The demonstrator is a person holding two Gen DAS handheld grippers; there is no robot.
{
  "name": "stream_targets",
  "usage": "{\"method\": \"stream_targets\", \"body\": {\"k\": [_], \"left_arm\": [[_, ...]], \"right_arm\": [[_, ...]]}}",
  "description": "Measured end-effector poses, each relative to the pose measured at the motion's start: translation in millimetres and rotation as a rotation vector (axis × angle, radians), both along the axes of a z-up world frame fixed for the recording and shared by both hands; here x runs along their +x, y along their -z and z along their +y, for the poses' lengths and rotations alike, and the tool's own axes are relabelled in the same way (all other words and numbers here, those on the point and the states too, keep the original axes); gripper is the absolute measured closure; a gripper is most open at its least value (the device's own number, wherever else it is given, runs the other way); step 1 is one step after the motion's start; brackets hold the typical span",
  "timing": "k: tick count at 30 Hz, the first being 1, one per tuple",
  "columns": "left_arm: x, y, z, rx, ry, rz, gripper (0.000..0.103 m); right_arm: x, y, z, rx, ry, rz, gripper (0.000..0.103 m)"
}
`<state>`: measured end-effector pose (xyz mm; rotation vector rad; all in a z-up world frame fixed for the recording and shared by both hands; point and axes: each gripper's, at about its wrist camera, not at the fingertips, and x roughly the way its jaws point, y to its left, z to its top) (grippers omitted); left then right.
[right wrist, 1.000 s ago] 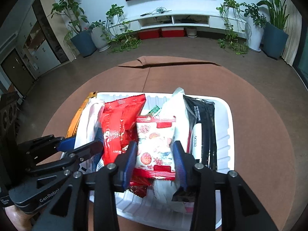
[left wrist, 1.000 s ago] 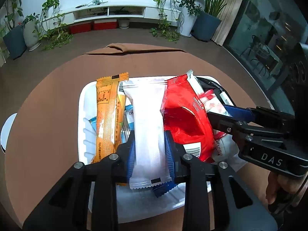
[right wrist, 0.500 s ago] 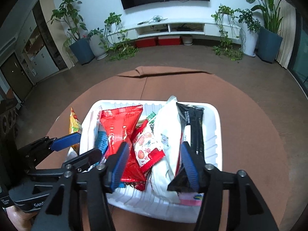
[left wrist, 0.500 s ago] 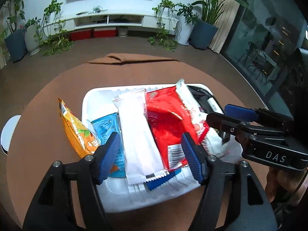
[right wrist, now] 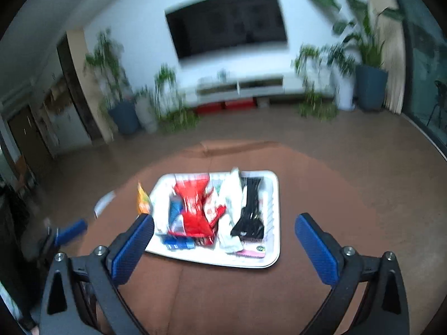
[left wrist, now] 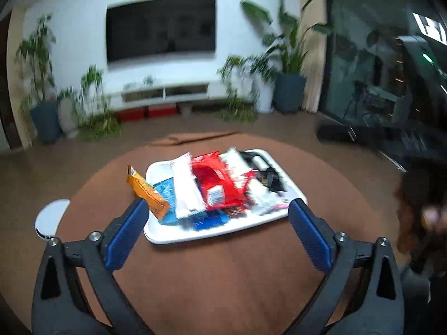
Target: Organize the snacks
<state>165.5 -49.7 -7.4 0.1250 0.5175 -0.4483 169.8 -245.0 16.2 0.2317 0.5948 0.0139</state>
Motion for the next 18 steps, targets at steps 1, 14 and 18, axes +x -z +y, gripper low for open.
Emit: {"method": "stream_targets", "body": {"k": [1,14,18], "left_arm": [[-15,1,0,0.007,0.003,-0.02,0.0],[-97,43,22,0.063,-0.13,0.047,0.0],[-102,24,39,0.044,-0.2,-0.019,0.0]], "right_arm": [[-13,-3,-3,0.012,0.017,-0.039,0.0],[-101,23,-14,0.182,0.066,-0.116,0.0],[-106,37,-14,0.267,0.032,-0.066,0.0]]}}
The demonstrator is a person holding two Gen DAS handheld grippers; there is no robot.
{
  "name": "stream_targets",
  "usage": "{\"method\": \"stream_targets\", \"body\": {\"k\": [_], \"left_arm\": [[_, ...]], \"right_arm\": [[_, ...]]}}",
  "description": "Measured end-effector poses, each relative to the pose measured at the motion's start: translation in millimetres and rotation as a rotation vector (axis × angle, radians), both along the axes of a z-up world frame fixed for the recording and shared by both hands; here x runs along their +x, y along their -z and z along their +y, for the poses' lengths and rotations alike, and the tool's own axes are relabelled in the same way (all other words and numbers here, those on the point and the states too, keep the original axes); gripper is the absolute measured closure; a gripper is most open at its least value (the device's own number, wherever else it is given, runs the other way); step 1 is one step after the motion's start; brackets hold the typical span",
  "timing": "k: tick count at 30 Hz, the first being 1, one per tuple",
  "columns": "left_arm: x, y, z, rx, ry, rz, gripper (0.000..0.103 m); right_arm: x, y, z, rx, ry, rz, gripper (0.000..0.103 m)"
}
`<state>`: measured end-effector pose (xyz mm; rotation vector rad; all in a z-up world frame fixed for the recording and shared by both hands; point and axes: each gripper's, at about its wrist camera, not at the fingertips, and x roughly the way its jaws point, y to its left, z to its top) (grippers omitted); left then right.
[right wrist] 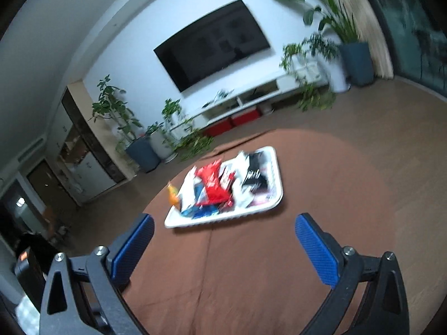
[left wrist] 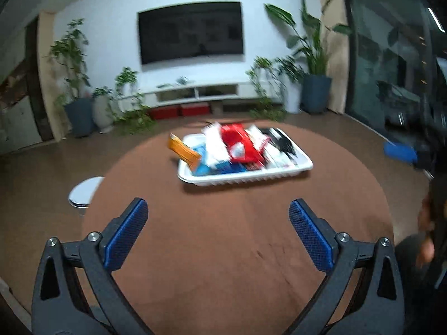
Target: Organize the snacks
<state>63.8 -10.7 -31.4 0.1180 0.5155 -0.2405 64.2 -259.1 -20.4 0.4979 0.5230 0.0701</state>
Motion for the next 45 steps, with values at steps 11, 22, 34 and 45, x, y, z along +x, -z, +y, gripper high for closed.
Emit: {"method": "stream_targets", "body": {"k": [11,22,34,45], "left_arm": [[-28,-37,16,-0.052,0.025,-0.021,0.0],[-31,-51,25,-0.083,-0.048,0.055,0.0],[-26,-41,14,0.012,-0.078,0.14,0.0],[-17,-28,16,-0.014,-0.073,0.219,0.0]], "right_arm": [[-44,-29,70,-0.304,0.016,-0.038,0.0],[-74,-41,98,-0.486,0.124,-0.083,0.0],[-70,-28,97,-0.447,0.128,0.004,0.0],[-68,-21,97,-0.447,0.135,0.047,0.0]]}}
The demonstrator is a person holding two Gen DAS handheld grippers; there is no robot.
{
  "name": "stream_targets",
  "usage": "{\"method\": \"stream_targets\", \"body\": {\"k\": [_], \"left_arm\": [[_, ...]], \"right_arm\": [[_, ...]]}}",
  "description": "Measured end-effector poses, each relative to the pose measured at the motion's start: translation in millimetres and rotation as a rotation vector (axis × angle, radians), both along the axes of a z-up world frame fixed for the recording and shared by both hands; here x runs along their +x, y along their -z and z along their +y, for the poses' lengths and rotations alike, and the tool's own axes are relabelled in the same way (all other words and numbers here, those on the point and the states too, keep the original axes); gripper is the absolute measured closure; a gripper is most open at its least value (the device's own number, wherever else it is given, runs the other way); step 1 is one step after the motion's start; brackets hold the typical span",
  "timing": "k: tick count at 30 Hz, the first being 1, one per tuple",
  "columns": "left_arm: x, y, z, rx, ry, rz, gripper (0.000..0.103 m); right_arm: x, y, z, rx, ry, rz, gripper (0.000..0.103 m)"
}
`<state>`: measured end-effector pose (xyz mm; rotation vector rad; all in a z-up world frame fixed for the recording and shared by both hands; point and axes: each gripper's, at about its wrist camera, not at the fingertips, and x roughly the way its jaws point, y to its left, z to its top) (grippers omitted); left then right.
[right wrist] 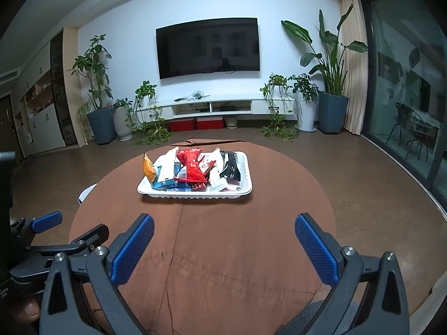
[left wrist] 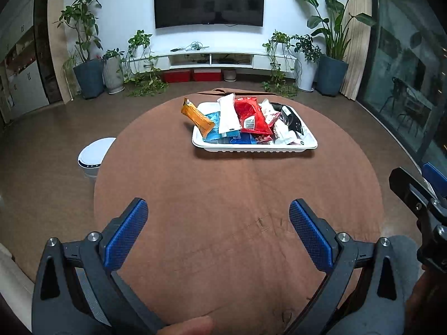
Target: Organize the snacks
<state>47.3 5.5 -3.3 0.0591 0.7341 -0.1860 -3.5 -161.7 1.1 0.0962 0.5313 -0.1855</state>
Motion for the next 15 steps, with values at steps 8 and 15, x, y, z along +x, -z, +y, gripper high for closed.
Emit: {"method": "stream_targets", "body": {"k": [8,15], "left_arm": [[4.2,5.4,0.6,-0.003,-0.002,0.021,0.0],[6.8,8.1,0.1,-0.007,0.0,0.032,0.0]], "right_arm": [[2.9,6.3,5.1,-0.008,-0.004,0.032,0.0],[2.0,7.8,6.7,-0.007,-0.004,0.046,0.0]]}}
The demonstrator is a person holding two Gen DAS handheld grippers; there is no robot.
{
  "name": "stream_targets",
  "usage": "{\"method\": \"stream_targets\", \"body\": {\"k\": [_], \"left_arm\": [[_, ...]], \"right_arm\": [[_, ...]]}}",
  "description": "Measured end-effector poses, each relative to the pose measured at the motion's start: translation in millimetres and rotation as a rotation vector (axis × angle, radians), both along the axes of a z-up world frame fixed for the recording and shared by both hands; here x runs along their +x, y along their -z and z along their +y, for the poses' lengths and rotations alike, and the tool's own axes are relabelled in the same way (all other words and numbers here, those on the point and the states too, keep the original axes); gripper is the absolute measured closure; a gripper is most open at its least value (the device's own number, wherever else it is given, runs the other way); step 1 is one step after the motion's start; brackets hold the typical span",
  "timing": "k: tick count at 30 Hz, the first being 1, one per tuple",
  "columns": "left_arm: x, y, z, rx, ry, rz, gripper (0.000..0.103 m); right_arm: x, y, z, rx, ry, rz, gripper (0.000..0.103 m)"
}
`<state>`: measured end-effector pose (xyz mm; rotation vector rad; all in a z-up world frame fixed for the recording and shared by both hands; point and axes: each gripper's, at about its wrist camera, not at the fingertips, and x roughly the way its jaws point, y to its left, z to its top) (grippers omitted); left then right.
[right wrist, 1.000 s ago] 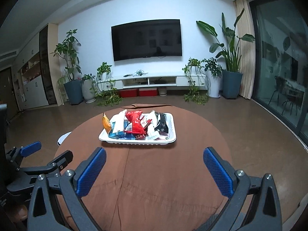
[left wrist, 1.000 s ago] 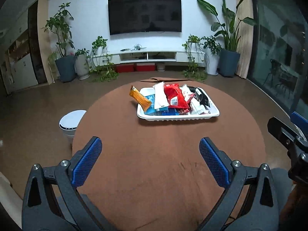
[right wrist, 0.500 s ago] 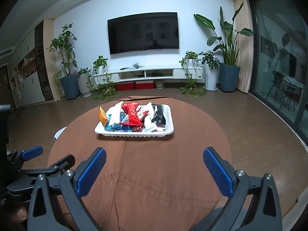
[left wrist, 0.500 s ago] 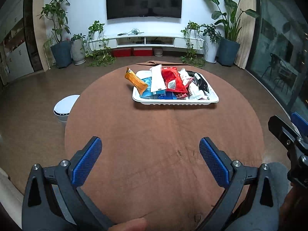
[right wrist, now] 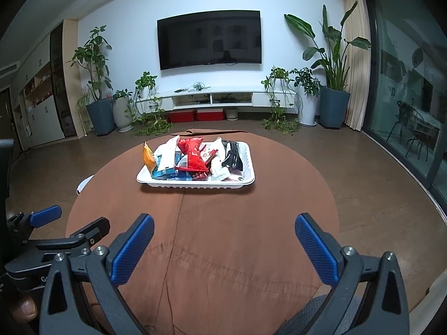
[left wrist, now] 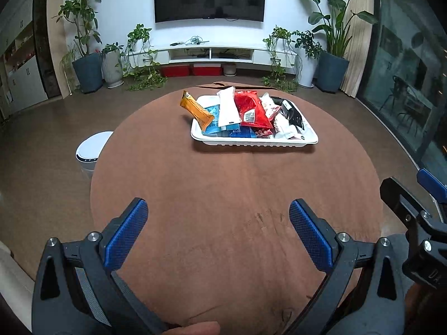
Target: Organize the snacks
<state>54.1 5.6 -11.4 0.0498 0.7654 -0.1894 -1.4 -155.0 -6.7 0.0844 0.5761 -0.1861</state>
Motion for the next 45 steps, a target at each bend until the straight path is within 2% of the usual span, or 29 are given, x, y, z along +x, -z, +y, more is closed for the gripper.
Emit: {"method": "stream_targets", "body": {"k": [45], "left_arm": [[8,11,3,0.002,-0.022,0.027,0.0]], "right_arm": [[6,16,2,-0.002,-0.001,0.06,0.0]]}}
